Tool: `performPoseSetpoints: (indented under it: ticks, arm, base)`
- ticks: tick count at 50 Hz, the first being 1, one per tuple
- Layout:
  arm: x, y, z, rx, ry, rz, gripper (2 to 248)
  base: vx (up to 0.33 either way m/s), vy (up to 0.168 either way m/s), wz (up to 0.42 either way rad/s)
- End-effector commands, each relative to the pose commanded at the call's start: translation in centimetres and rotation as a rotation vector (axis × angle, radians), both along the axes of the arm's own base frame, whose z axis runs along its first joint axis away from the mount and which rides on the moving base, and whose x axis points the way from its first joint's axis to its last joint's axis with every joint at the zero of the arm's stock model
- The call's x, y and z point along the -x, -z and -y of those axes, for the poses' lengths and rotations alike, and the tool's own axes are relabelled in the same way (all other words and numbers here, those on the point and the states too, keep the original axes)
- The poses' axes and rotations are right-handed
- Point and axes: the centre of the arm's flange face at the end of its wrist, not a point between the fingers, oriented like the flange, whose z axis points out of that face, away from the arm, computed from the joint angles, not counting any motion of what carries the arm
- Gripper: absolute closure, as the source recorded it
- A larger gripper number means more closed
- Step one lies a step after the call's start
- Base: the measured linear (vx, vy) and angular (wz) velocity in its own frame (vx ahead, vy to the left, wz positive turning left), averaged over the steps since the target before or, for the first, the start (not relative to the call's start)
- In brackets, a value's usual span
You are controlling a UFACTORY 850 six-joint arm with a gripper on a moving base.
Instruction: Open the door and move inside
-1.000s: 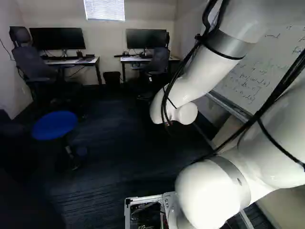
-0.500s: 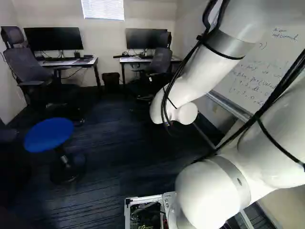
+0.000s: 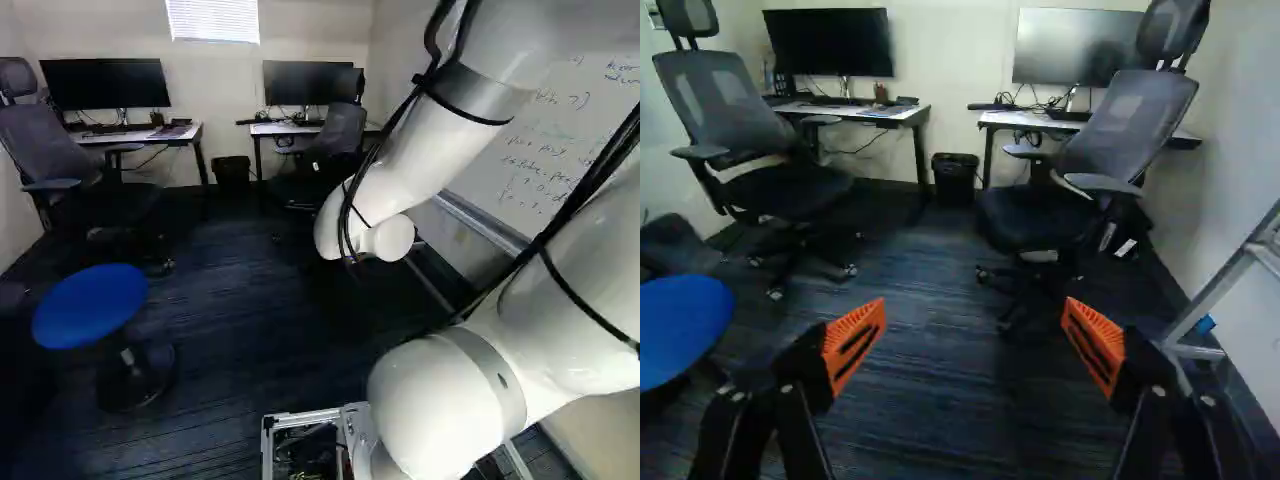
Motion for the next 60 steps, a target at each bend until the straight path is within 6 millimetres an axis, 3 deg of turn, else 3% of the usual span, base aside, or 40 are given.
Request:
performPoseSetpoints:
  ticks: [41, 60]
  arm:
    - [0.0, 0.0, 0.0, 0.0, 0.0, 0.0, 3]
    - [0.06, 0.05, 0.1, 0.0, 0.003, -0.001, 3]
  base:
    - [0.169, 0.034, -0.018]
    - [-0.003, 0.0, -0.001]
